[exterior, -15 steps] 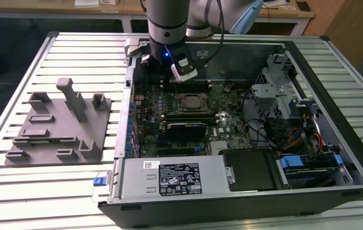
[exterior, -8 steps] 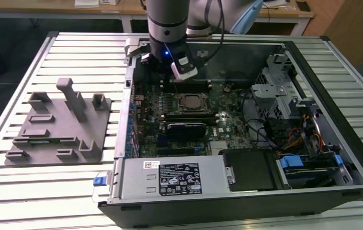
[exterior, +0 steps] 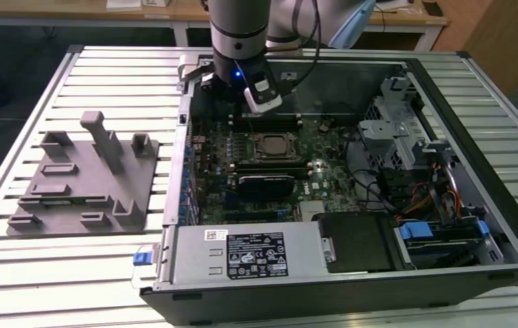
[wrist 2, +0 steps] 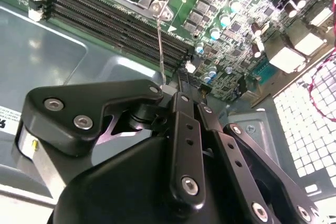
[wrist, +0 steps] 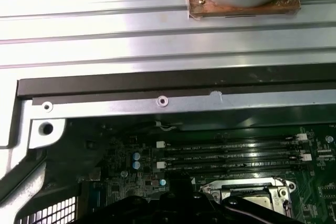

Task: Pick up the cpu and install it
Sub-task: 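Install the first cpu locking lever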

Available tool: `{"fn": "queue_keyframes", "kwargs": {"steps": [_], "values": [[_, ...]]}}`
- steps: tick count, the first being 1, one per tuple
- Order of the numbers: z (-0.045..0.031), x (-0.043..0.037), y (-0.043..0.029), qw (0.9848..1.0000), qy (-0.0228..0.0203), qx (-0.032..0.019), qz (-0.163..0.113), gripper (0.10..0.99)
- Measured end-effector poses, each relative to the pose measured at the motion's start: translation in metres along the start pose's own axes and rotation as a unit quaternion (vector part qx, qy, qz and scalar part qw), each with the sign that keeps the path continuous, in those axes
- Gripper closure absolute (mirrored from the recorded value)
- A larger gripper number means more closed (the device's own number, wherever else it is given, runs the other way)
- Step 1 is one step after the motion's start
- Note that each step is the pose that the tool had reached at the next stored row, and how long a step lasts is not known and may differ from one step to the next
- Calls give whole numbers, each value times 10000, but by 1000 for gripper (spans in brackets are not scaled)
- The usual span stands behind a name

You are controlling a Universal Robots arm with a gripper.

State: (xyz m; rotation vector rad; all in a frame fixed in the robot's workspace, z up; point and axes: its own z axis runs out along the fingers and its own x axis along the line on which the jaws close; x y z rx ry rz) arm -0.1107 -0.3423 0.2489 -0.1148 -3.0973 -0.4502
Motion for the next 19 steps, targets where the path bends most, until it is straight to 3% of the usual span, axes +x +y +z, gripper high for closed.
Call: {"fn": "queue_keyframes", "kwargs": {"steps": [8, 19], "values": [[0, -28, 2, 10000, 1, -9, -1, 980], [0, -371, 27, 10000, 6, -8, 2, 980]]}}
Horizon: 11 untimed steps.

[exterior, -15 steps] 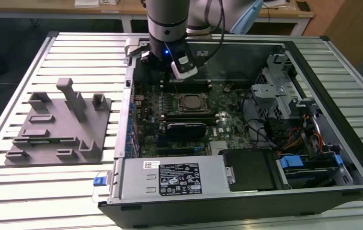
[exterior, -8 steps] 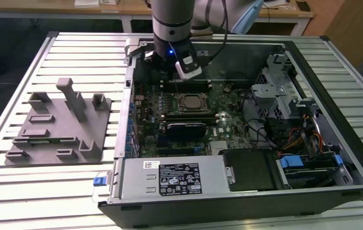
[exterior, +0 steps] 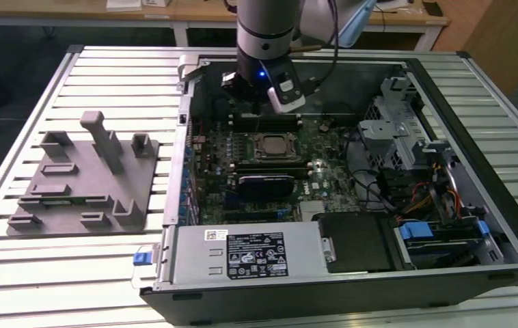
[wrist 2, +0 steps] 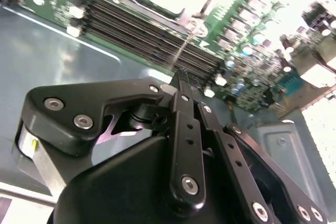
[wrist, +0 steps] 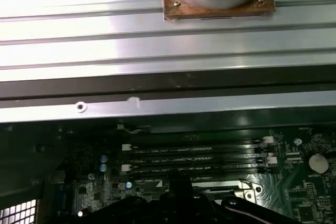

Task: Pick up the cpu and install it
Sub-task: 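Install the first cpu locking lever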

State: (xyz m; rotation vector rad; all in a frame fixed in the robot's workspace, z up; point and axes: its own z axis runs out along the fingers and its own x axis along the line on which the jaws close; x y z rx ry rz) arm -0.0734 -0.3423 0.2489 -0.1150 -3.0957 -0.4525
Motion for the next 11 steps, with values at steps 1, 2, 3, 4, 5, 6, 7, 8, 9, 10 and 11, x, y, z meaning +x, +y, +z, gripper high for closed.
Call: {"fn": "queue_keyframes", "kwargs": {"steps": [1, 2, 3, 4, 5, 6, 7, 8, 9, 10, 11], "values": [[0, -25, 2, 10000, 0, 0, 0, 980], [0, -45, 3, 10000, 0, 0, 0, 980], [0, -54, 3, 10000, 1, 0, 0, 980], [-1, -55, 3, 10000, 1, 0, 0, 980], [0, -55, 4, 10000, 0, 0, 0, 980], [0, -56, 4, 10000, 0, 0, 0, 980], [0, -56, 4, 10000, 0, 0, 0, 980], [0, -57, 4, 10000, 0, 0, 0, 980], [0, -57, 4, 10000, 0, 0, 0, 980], [0, -57, 4, 10000, 0, 0, 1, 980], [1, -57, 4, 10000, -1, 0, 2, 980]]}}
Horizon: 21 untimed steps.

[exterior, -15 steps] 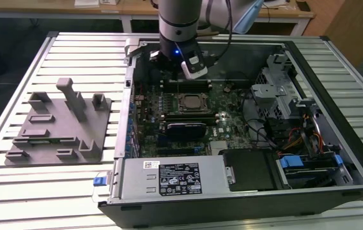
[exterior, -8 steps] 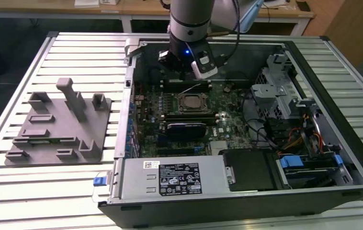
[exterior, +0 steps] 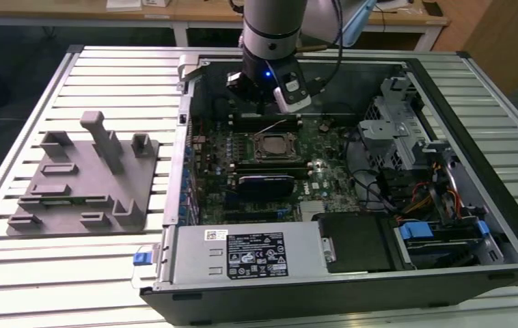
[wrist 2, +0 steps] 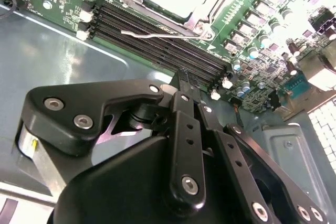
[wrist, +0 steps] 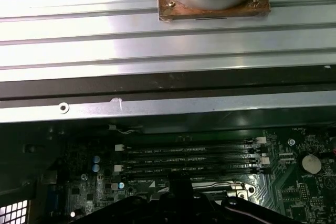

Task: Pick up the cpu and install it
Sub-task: 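Install the first cpu locking lever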

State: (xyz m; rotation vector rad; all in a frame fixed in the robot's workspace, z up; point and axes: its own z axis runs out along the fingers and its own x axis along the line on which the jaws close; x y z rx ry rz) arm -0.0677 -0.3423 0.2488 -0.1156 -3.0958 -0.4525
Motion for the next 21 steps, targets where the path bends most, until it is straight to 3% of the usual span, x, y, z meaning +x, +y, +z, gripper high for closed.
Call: {"fn": "queue_keyframes", "kwargs": {"steps": [4, 7, 17, 21], "values": [[11, 0, -3, 10000, -22, -1, -3, 980], [25, 0, -8, 10000, -85, -5, -21, 980], [70, -1, -21, 9989, -457, -33, -129, 980], [90, -2, -29, 9981, -588, -43, -160, 980]]}}
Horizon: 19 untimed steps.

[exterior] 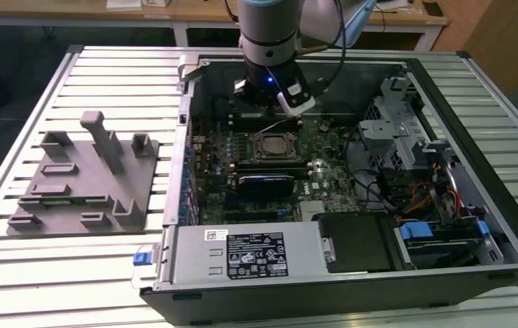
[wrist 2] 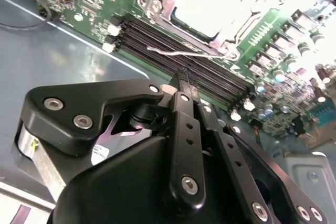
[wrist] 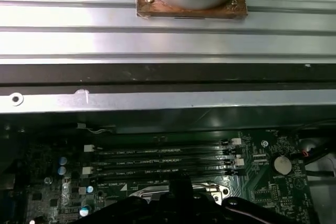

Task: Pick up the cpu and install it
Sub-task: 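Install the first cpu locking lever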

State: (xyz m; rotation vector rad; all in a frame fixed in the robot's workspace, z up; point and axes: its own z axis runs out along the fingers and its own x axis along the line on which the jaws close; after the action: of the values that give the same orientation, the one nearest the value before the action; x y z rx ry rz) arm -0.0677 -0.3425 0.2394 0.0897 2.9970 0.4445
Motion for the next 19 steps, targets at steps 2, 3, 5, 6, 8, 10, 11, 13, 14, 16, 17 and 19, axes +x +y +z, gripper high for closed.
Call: {"fn": "queue_keyframes", "kwargs": {"steps": [2, 3, 5, 6, 8, 10, 11, 13, 14, 16, 17, 19], "values": [[13, 2, -6, 10000, -56, -3, -9, 980], [20, 2, -8, 10000, -78, -3, -5, 980], [32, 3, -12, 9999, -124, 12, 38, 980], [38, 4, -14, 9998, -154, 20, 86, 980], [47, 5, -17, 9996, -198, 40, 213, 980], [54, 6, -19, 9991, -237, 59, 337, 980], [57, 6, -20, 9989, -255, 70, 393, 980], [64, 7, -22, 9985, -279, 110, 457, 980], [67, 7, -23, 9984, -288, 149, 470, 980], [73, 6, -25, 9981, -302, 243, 477, 980], [76, 6, -25, 9979, -309, 290, 482, 980], [84, 5, -28, 9976, -322, 344, 500, 980]]}}
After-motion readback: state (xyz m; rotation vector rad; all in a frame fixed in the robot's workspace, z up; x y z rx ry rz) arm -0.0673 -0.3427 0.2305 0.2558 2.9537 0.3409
